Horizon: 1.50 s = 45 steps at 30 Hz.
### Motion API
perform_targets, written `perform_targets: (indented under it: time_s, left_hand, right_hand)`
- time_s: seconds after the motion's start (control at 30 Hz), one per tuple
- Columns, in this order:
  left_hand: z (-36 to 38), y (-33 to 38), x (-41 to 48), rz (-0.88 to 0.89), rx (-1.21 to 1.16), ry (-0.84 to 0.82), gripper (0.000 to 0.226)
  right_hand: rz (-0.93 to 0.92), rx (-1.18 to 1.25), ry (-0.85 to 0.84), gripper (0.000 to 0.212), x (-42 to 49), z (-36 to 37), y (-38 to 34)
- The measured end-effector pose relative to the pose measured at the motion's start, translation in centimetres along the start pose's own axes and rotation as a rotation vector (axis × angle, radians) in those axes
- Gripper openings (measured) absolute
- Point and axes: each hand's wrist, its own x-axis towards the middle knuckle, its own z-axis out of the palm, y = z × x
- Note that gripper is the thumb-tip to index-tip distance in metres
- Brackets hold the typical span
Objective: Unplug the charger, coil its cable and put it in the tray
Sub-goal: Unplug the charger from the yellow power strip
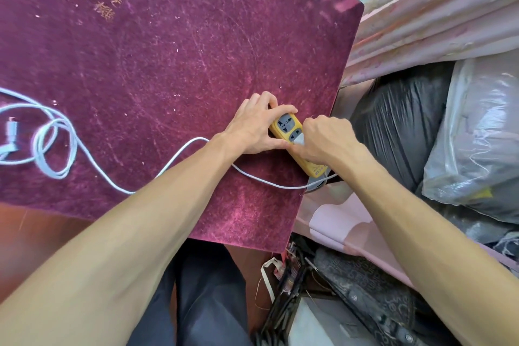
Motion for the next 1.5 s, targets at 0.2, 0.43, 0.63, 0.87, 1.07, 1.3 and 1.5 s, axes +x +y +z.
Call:
perform_targets:
  time_s: [0.2,0.43,0.63,0.87,1.07,1.3,1.5]
  left_hand:
    - [-0.1,0.2,0.1,-0.013,-0.039,-0.001,0.075]
    - [0.0,0.2,0.1,-0.008,-0.051,0.007,0.075]
    - [0.1,0.1,0.0,-0.008,-0.041,0.018,0.075]
    - [-0.1,0.3,-0.1,-0.022,-0.064,0.016,0.075]
    - [-0.1,0.4,0.1,-0.032,-0.071,0.011,0.075]
    - [0.0,0.3,0.2,-0.028,-0.079,0.022,0.075]
    - [0.1,0.3,0.3,-0.034,-0.084,0.015,0.076]
  right_hand:
    - [-0.084,-0.110,-0.097,0.059,0.5,-1.0,-0.5]
    - [-0.134,-0.156,-0.117,0.060,0.9,-1.2,-0.4]
    - [-0.115,-0.169,-0.076,0.061,0.8,-0.8,-0.4]
    - [-0.140,-0.122,-0.044,0.060,0.8,-0.3,0.2]
    - [-0.161,-0.095,-0.041,0.064,0.9,0.0,0.8]
    - [-0.156,-0.080,-0.042,0.064,1.0,0.1,0.8]
    - [-0.177,-0.053,-0.070,0.060,1.1,-0.1,1.1]
